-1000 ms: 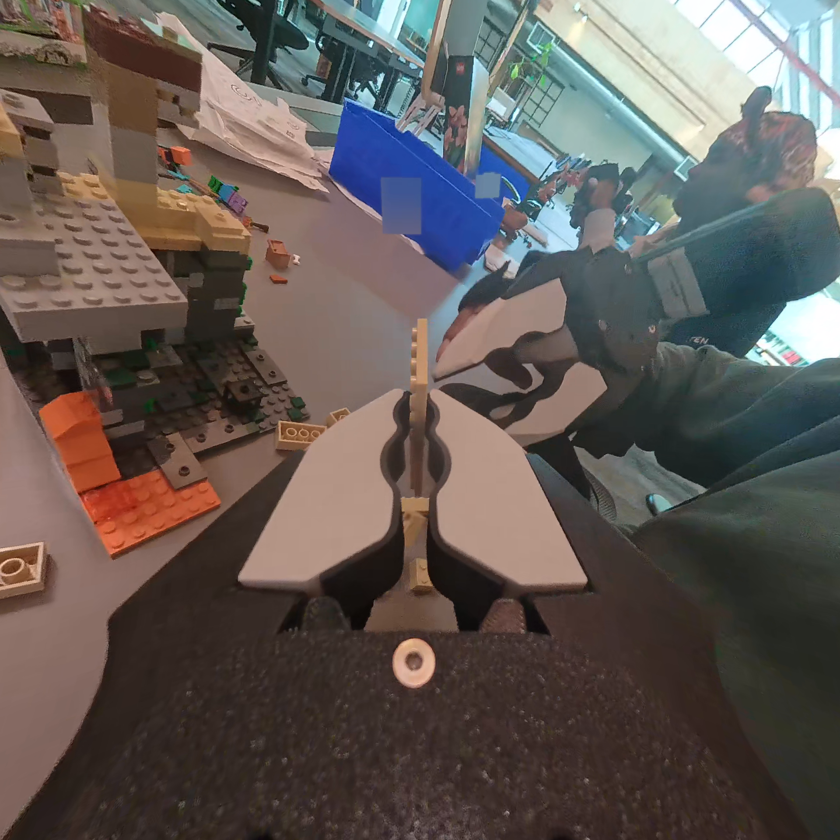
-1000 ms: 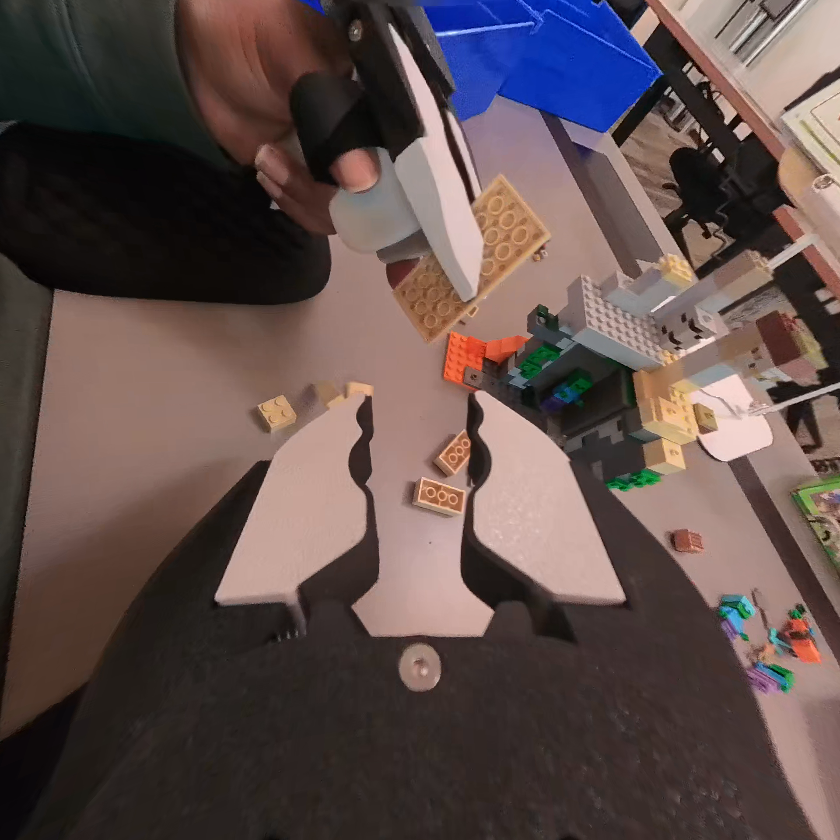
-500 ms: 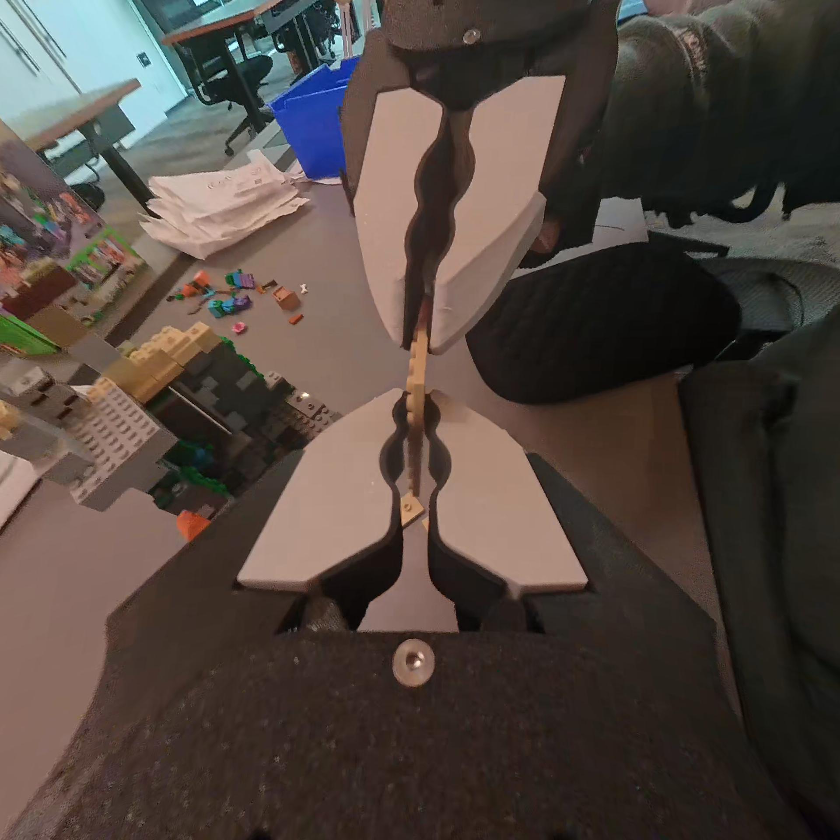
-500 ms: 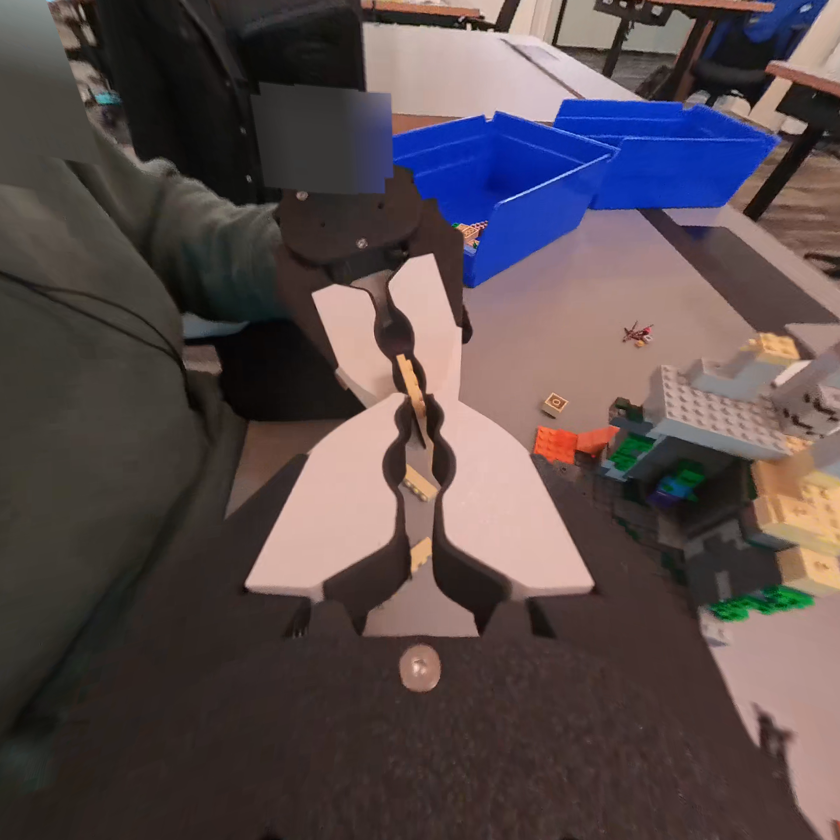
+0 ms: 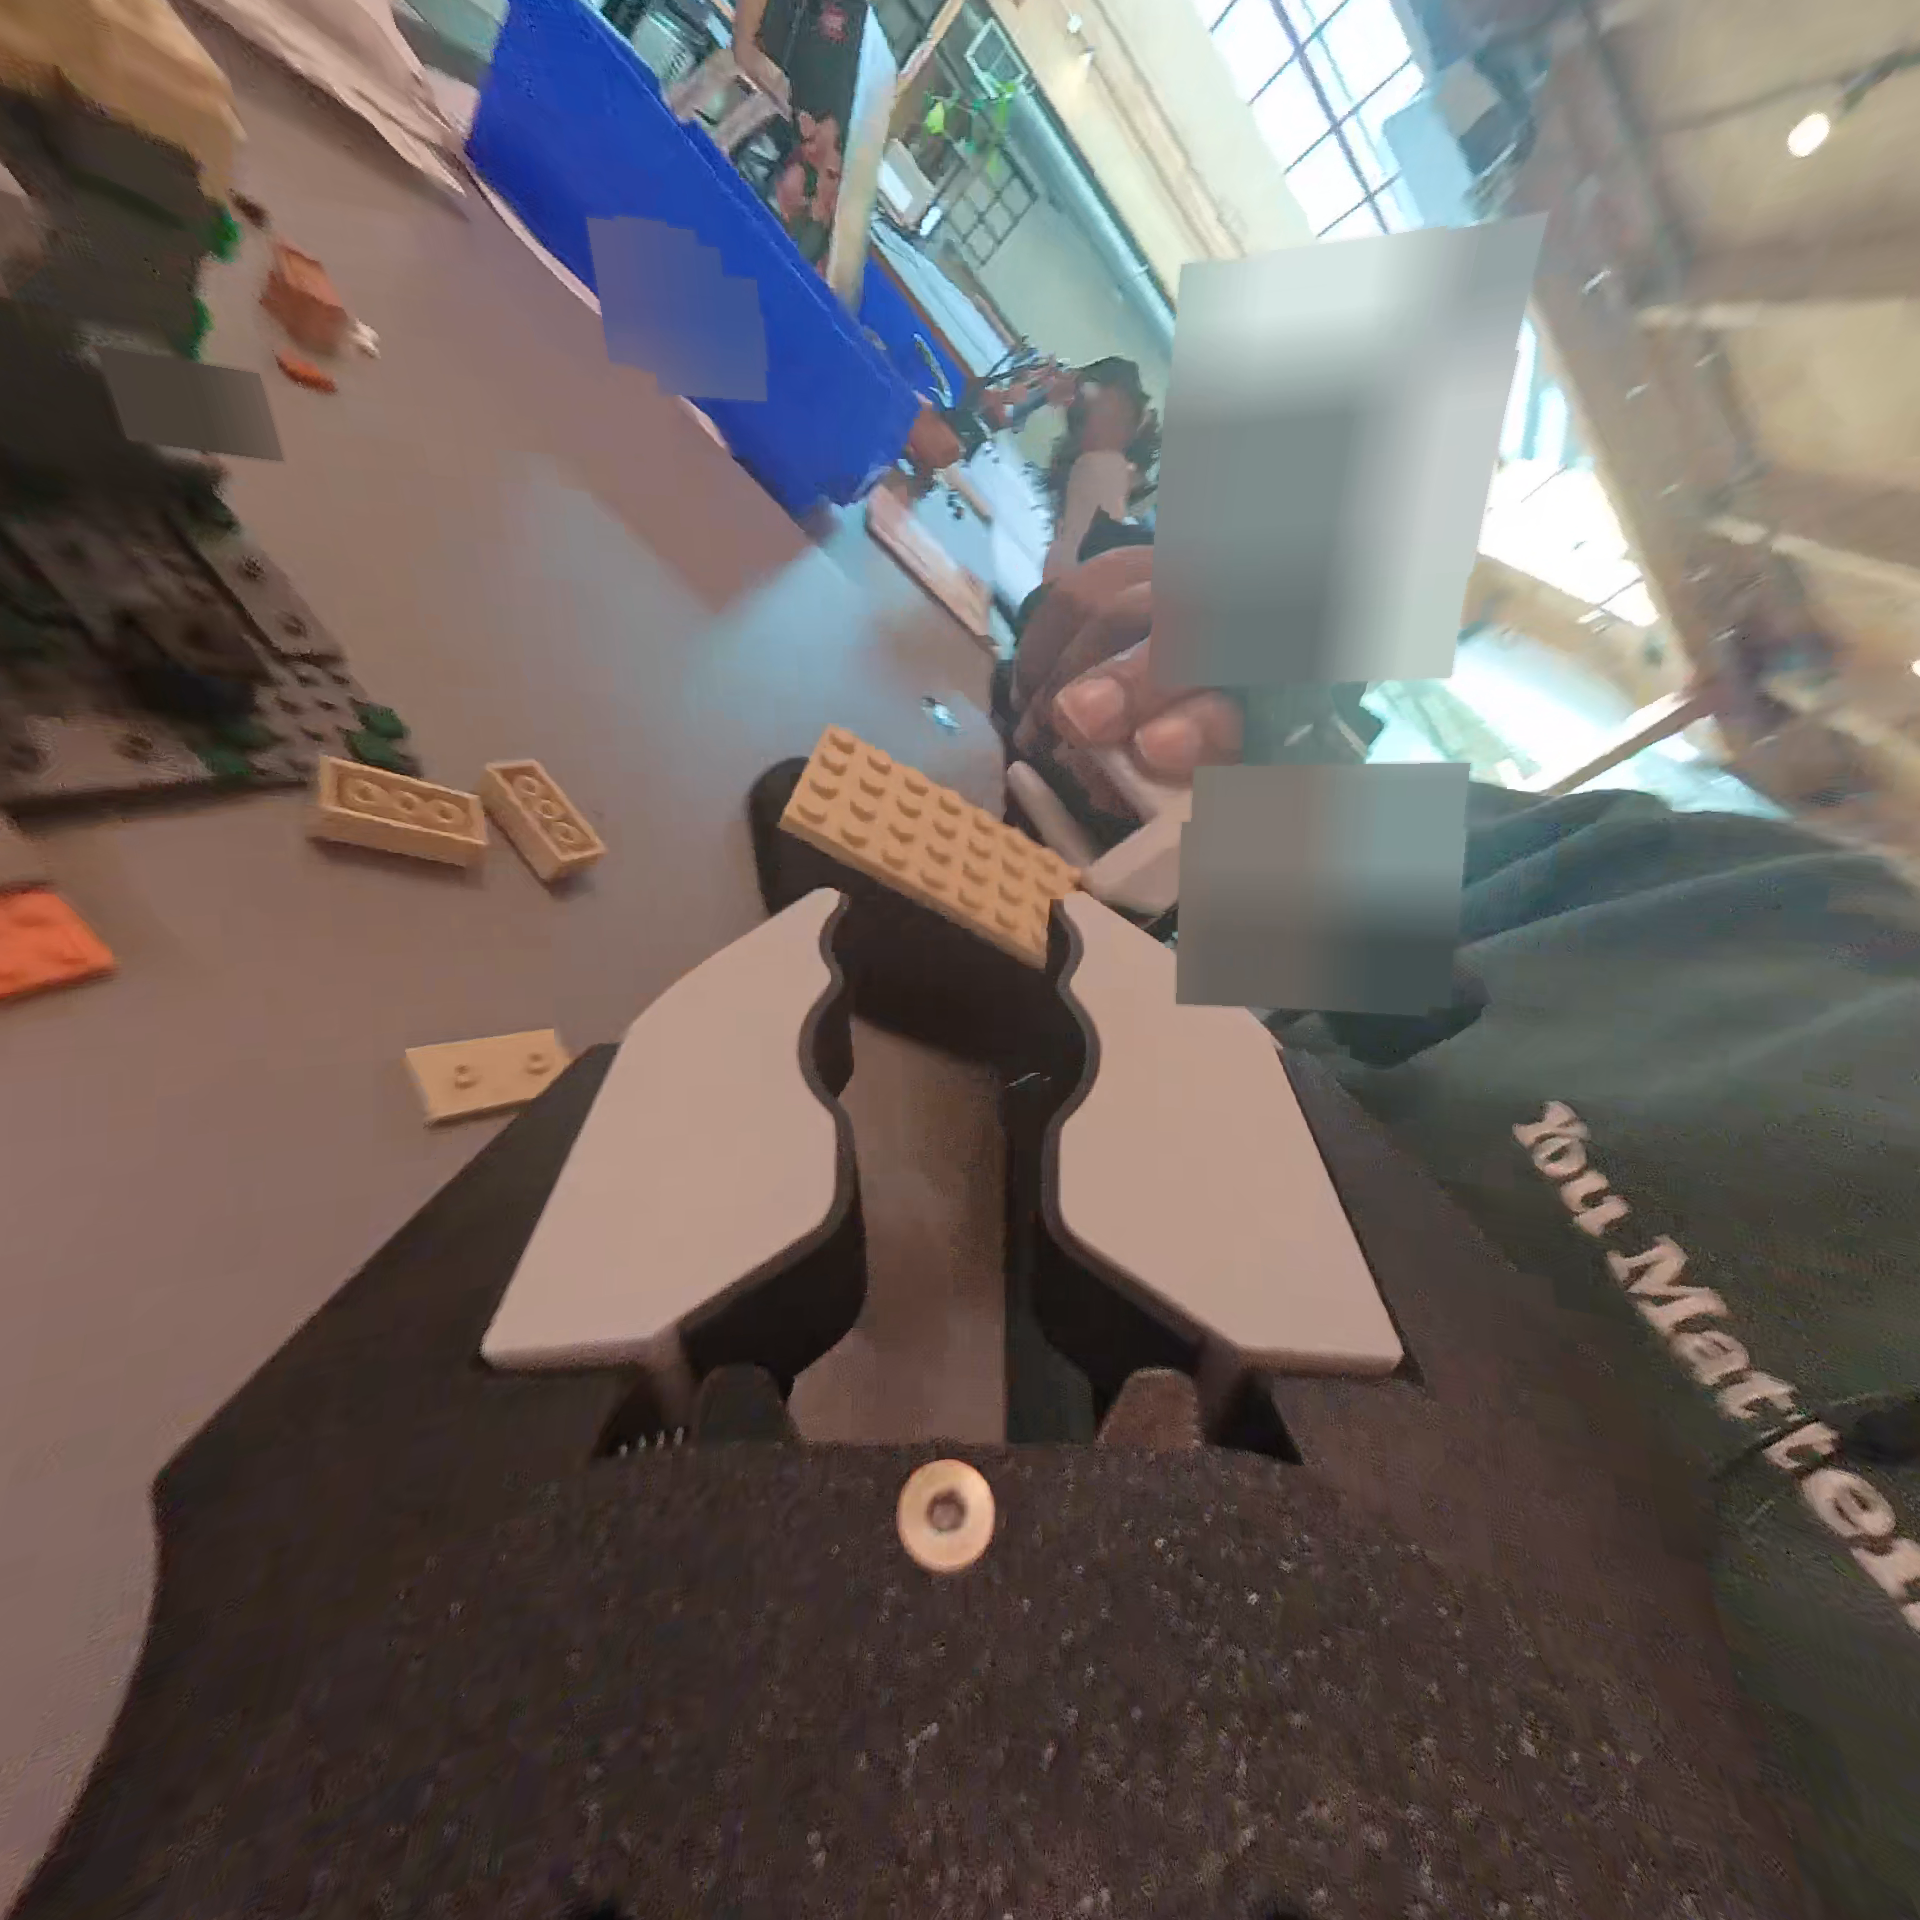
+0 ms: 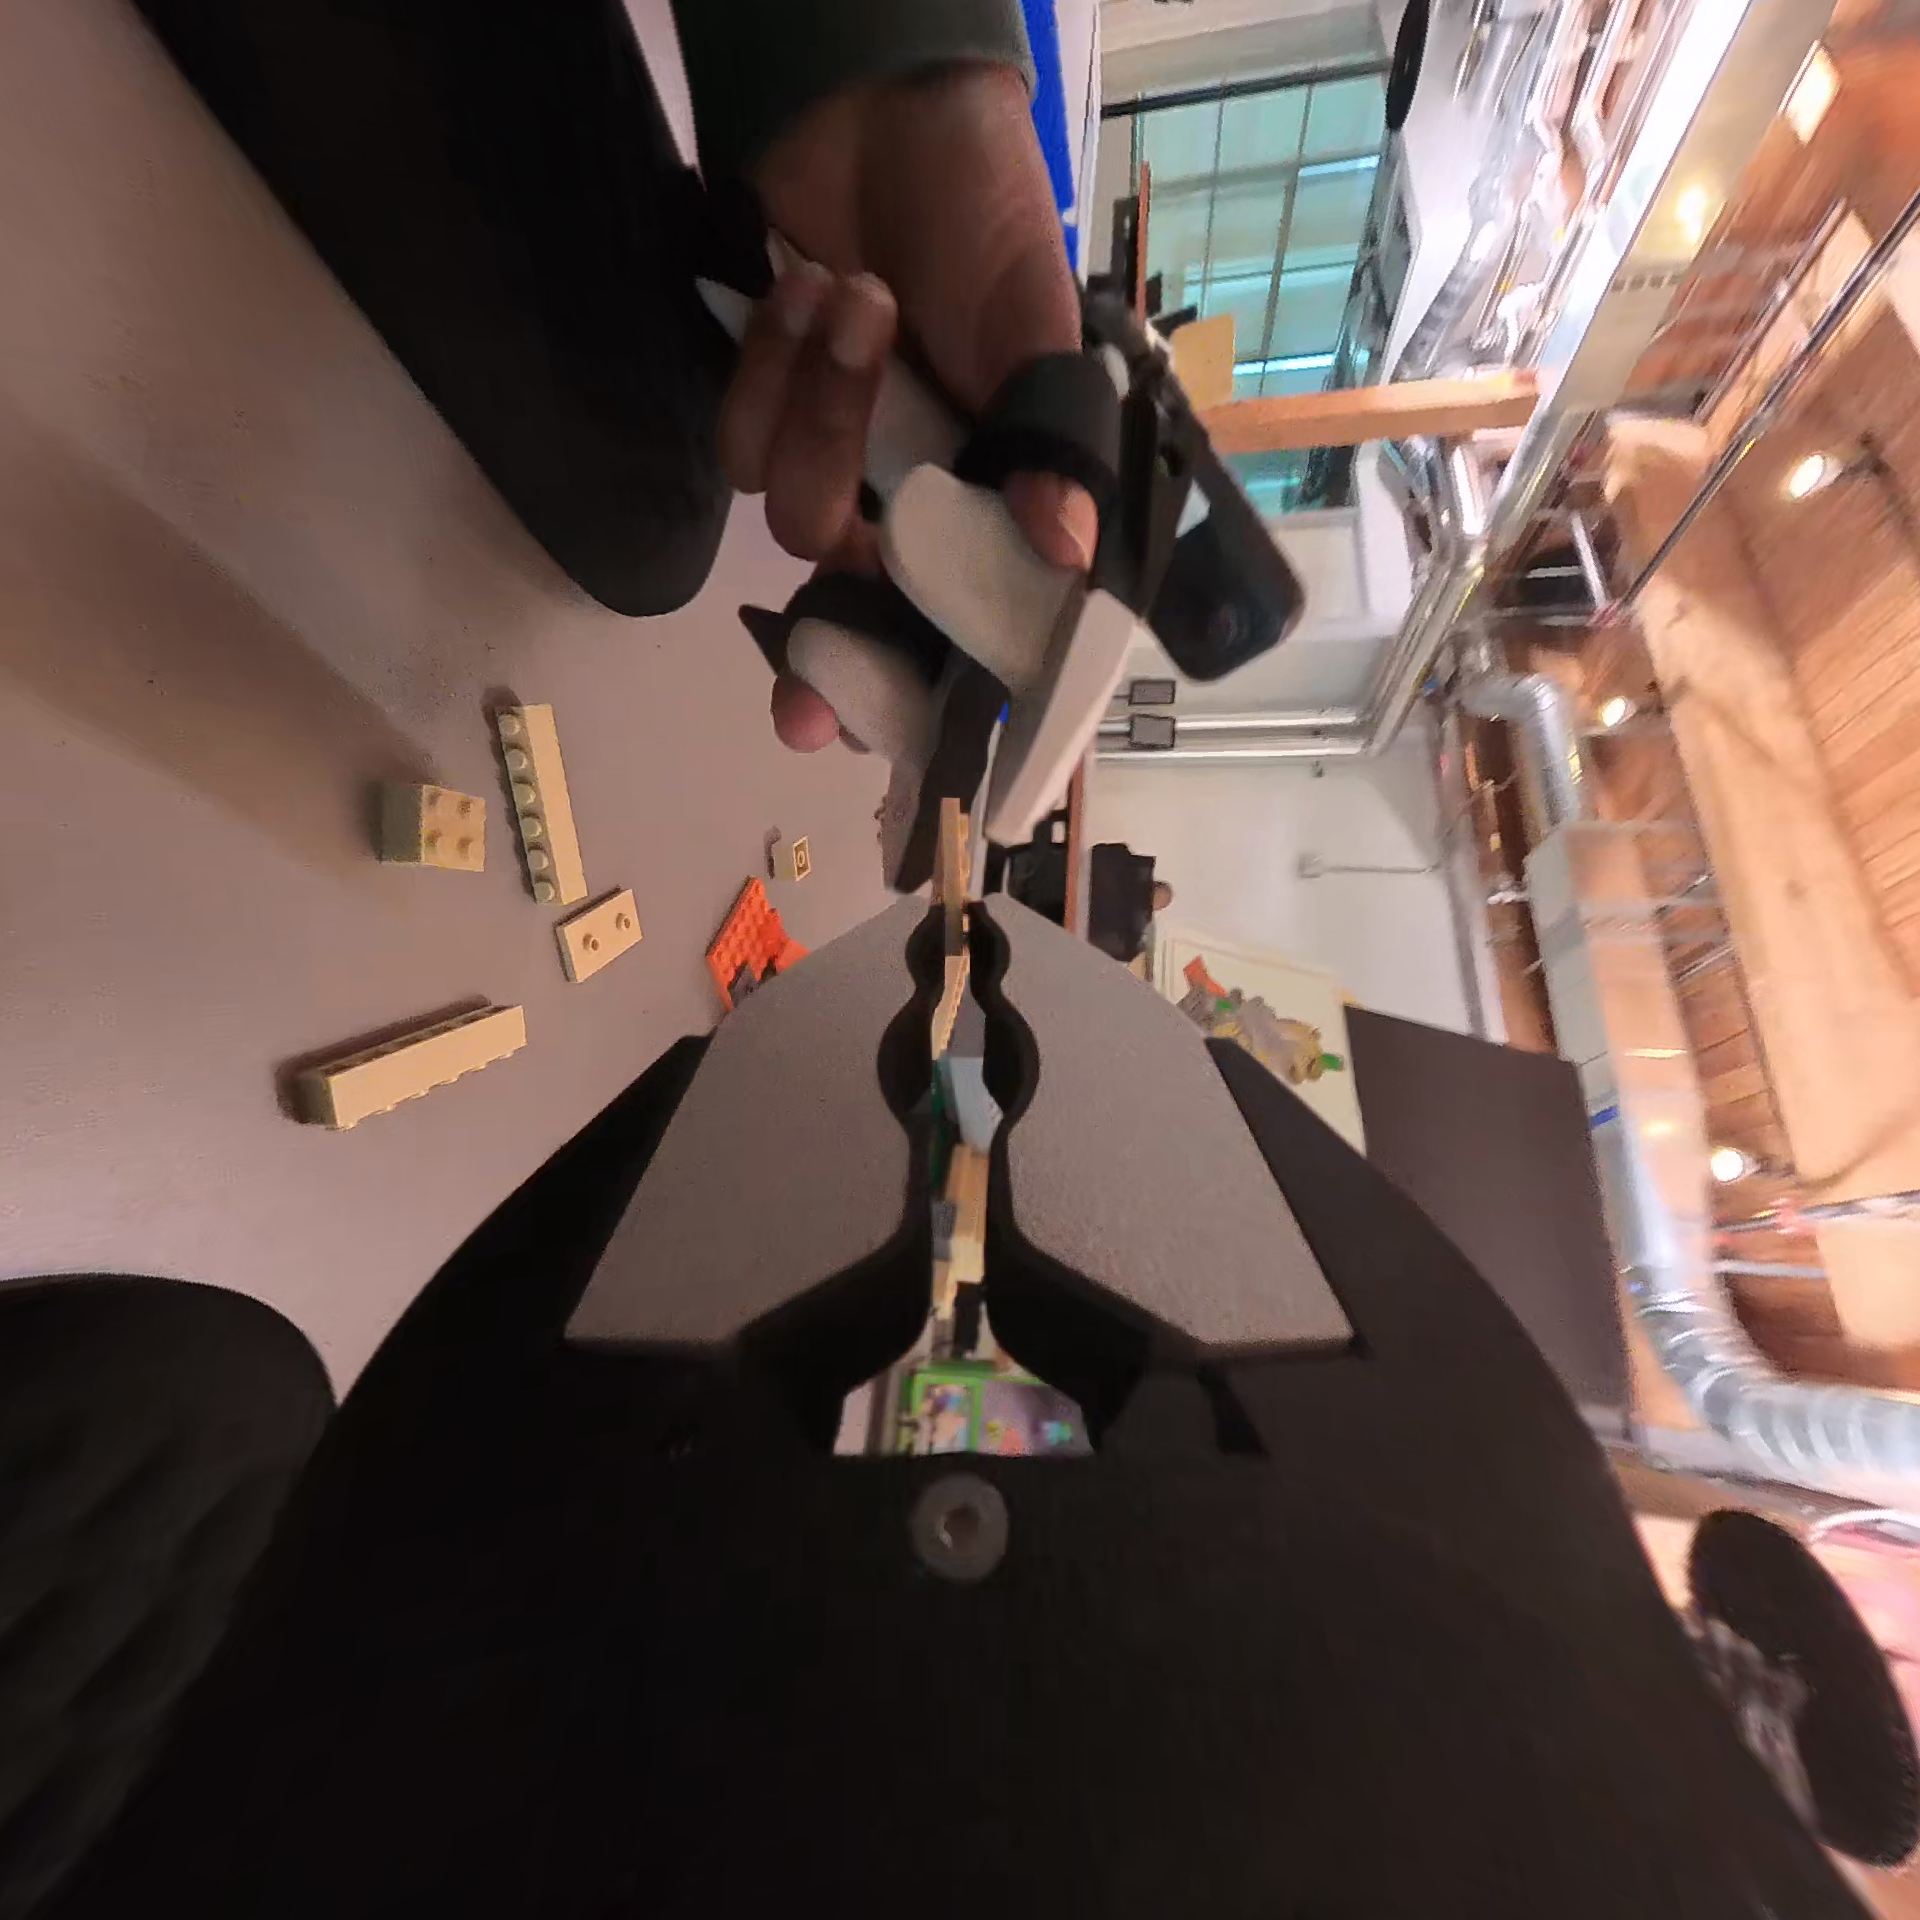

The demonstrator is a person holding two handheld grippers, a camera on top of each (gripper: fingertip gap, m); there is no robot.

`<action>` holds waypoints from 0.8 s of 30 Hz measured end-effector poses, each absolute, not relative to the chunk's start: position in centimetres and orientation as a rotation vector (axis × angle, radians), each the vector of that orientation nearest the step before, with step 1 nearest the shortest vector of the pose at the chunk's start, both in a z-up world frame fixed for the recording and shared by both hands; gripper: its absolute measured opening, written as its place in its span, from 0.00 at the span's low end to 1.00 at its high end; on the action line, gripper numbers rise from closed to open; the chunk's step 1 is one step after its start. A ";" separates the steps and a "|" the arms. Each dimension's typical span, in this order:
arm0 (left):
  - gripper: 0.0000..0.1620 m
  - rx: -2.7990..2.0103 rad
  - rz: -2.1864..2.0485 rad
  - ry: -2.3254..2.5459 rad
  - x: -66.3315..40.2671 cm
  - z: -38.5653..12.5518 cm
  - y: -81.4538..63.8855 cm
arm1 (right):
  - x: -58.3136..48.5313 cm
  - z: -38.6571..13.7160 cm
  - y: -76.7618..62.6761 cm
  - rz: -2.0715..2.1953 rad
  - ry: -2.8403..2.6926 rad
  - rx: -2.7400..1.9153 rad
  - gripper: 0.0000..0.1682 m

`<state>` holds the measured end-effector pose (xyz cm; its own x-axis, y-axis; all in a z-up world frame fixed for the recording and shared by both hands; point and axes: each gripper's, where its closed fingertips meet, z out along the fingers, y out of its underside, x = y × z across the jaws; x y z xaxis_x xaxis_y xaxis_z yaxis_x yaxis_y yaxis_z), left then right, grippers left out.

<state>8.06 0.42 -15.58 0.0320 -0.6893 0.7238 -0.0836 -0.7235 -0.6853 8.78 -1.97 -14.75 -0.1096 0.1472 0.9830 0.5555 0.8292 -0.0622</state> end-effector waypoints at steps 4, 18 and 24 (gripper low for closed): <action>0.11 -1.900 -1.912 0.647 9.3 -15.7 0.5 | 8.2 -15.2 -2.6 -0.407 -1.704 -0.479 0.03; 0.03 -1.932 -1.379 0.744 4.1 -16.5 3.5 | 12.9 -17.5 1.7 -0.040 -1.476 -1.186 0.04; 0.03 -1.995 -1.042 0.822 0.6 -17.6 4.0 | 13.7 -20.4 2.9 0.263 -1.389 -1.591 0.12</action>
